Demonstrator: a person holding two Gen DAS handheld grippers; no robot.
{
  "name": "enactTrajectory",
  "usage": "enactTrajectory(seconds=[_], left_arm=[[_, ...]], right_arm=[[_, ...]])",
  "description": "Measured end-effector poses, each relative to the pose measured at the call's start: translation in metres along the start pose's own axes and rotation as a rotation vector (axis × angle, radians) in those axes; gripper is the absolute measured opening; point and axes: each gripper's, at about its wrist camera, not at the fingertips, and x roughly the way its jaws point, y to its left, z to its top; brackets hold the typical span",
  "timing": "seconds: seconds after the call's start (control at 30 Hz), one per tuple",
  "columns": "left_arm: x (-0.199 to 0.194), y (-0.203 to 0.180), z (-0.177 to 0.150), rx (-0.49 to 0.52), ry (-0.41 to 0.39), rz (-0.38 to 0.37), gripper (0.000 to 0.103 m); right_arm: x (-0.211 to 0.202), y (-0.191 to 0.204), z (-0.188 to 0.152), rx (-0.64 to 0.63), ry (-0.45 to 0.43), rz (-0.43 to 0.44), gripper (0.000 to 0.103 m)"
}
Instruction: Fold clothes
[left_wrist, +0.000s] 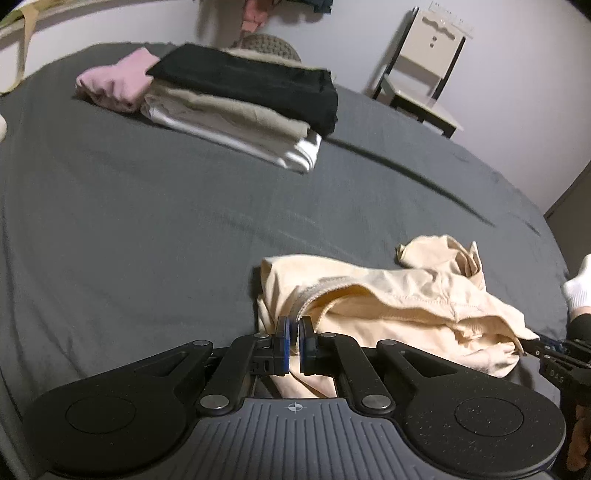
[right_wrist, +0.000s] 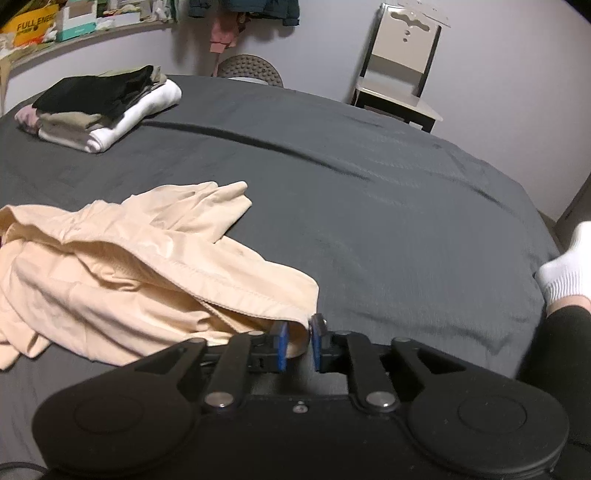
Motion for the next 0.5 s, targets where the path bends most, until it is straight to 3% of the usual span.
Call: enactTrajectory(seconds=[0.23,0.5], left_arm=[[-0.002,-0.007,-0.009,-0.022,-0.006,0.048,0.002],[-0.004,-0.004,-0.017,-0.049,-0.007,0.074,0.002]], right_arm=[[0.001,0.011,-0.001,-0.077,-0.025,-0.049,0.029],[-0.006,0.032,-0.006,-0.243,-0.127,-0.165,0.04]])
